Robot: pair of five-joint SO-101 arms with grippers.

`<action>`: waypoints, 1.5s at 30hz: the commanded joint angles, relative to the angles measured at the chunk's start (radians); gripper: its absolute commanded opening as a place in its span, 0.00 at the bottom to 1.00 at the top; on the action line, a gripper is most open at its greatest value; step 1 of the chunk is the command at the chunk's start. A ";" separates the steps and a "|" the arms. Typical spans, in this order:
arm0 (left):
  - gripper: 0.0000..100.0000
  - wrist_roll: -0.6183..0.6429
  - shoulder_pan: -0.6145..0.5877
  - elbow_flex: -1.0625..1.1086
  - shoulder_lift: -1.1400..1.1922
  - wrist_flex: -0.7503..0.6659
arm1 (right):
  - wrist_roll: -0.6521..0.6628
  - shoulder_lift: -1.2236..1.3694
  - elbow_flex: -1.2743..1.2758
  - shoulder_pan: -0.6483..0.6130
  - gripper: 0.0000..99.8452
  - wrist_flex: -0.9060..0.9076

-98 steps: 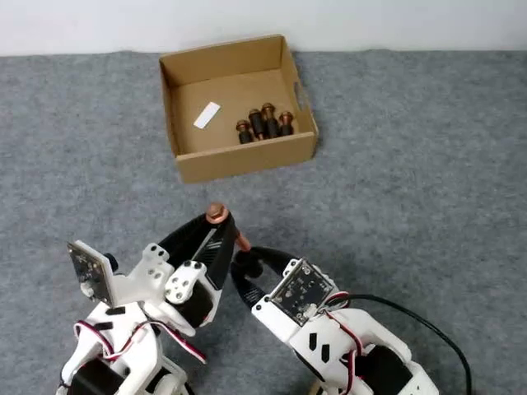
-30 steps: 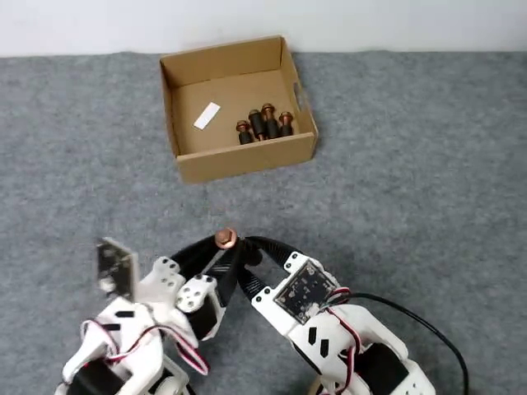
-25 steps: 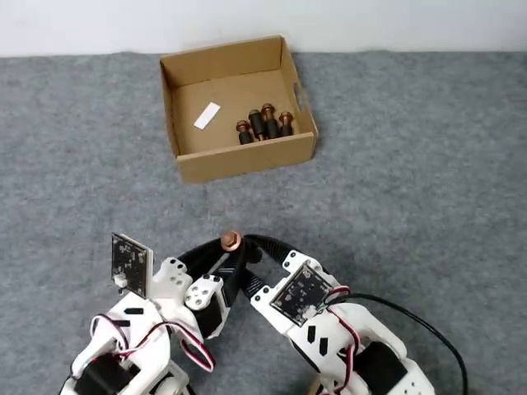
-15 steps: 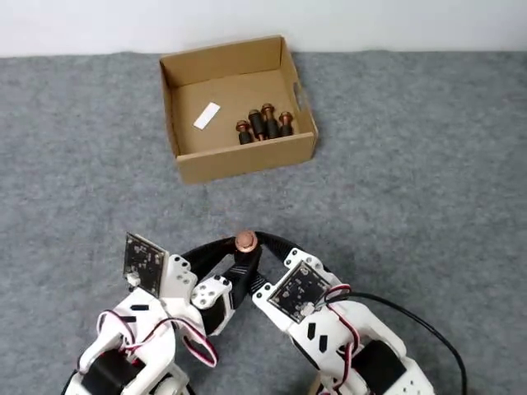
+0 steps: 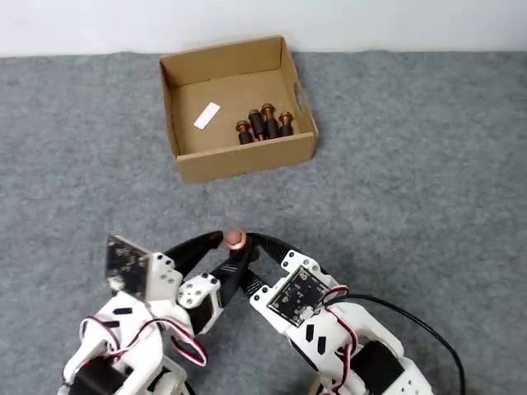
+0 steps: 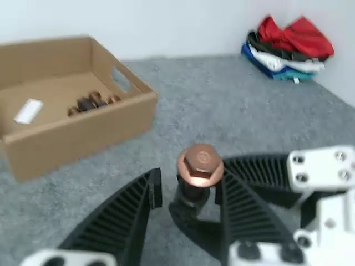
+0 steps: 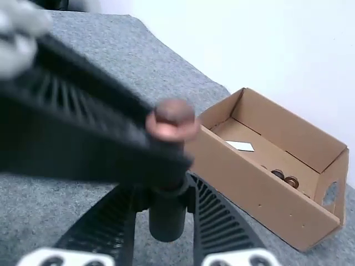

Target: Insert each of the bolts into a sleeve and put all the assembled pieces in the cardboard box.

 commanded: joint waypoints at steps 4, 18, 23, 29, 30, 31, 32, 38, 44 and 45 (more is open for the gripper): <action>0.16 -0.006 -0.015 -0.084 -0.003 0.002 | 0.003 -0.012 0.012 0.004 0.01 -0.028; 0.16 -0.006 -0.071 -0.047 -0.008 -0.015 | 0.003 -0.012 0.008 0.065 0.01 -0.051; 0.02 -0.011 -0.242 -0.005 -0.009 -0.028 | -0.043 -0.002 0.003 0.263 0.01 -0.171; 0.00 -0.060 -0.427 0.213 -0.009 -0.075 | -0.064 0.116 -0.094 0.298 0.01 -0.166; 0.00 -0.087 -0.451 0.266 -0.009 -0.106 | -0.066 0.165 -0.123 0.302 0.01 -0.170; 0.00 -0.121 -0.477 0.321 -0.009 -0.137 | -0.069 0.223 -0.158 0.312 0.01 -0.176; 0.00 -0.161 -0.497 0.372 -0.009 -0.170 | -0.080 0.285 -0.198 0.318 0.01 -0.177; 0.00 -0.275 -0.549 0.455 -0.003 -0.281 | -0.155 0.734 -0.517 0.383 0.01 -0.177; 0.00 -0.272 -0.551 0.455 0.002 -0.204 | -0.203 1.147 -0.799 0.426 0.01 -0.286; 0.00 -0.272 -0.551 0.455 0.002 -0.192 | -0.203 1.204 -0.838 0.429 0.01 -0.320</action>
